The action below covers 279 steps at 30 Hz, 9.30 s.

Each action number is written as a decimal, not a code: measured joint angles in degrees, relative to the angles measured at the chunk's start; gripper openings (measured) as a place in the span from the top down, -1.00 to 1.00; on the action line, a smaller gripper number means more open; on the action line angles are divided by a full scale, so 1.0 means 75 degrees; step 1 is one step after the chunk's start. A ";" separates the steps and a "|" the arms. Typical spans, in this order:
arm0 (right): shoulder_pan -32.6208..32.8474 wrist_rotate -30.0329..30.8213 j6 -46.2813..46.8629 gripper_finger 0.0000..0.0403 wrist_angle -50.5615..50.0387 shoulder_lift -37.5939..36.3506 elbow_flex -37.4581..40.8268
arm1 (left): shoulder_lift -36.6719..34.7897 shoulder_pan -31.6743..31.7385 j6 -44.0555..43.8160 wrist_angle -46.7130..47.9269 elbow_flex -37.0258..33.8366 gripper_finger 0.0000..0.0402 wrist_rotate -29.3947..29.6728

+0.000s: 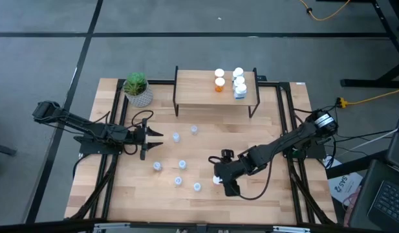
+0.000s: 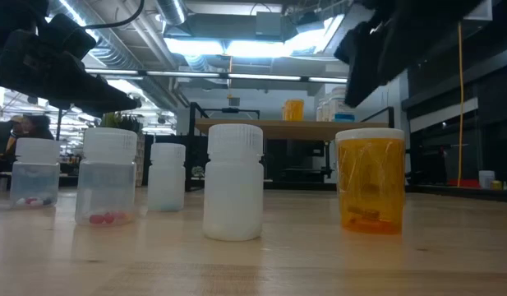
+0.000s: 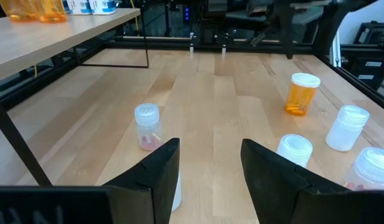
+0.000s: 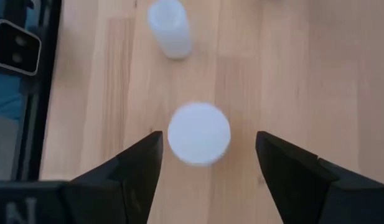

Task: Pick and place medicine bottles onto shelf by color
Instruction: Put the orange pill bottle on the shelf aligned with the other orange pill bottles, then put the top transparent pill bottle on the shelf

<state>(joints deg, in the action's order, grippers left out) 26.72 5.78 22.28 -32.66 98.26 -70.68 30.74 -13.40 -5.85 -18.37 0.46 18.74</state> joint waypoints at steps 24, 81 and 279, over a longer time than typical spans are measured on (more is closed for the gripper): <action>0.0006 -0.0029 -0.1017 -0.29 0.1834 0.0032 0.1230 | 0.0000 0.0000 -0.0003 0.0000 -0.0001 0.18 0.0003; -0.0196 0.0698 0.0124 -0.19 0.1917 0.1011 0.0656 | 0.0000 0.0002 -0.0029 0.0003 -0.0001 0.18 -0.0117; -0.5842 0.2069 0.2063 -0.58 -0.3386 0.0041 -0.4455 | -0.0003 0.0002 -0.0221 0.0781 0.0001 0.18 -0.0116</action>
<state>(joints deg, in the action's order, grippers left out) -17.09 21.30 37.75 -58.06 98.56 -104.09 30.72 -13.39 -7.51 -12.51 0.47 17.87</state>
